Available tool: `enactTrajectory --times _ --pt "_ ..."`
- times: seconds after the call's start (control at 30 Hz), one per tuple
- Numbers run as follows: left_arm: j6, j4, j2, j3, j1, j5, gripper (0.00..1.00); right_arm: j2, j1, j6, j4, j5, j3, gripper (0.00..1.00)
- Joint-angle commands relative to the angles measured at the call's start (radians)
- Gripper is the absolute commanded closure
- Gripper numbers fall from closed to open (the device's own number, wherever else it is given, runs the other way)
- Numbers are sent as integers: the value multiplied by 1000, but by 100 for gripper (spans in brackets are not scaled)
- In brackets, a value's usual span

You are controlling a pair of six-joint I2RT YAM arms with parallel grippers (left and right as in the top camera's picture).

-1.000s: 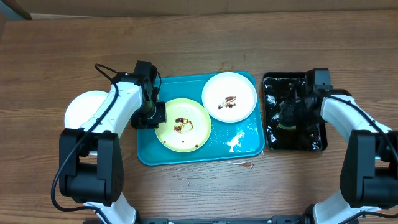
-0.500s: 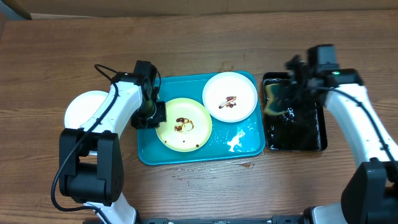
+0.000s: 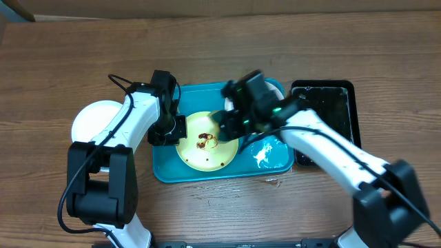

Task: Clean dirty plates on tray and stack at the side
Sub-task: 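Scrub the yellow-green plate with the sponge while left gripper holds it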

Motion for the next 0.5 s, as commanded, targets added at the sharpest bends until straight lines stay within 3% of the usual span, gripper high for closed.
enactTrajectory --times 0.0,0.47 --pt "-17 3 -24 -11 -9 15 96 76 63 123 54 59 11 96" --pt "-18 3 -24 -11 -9 15 96 244 146 243 199 76 11 96"
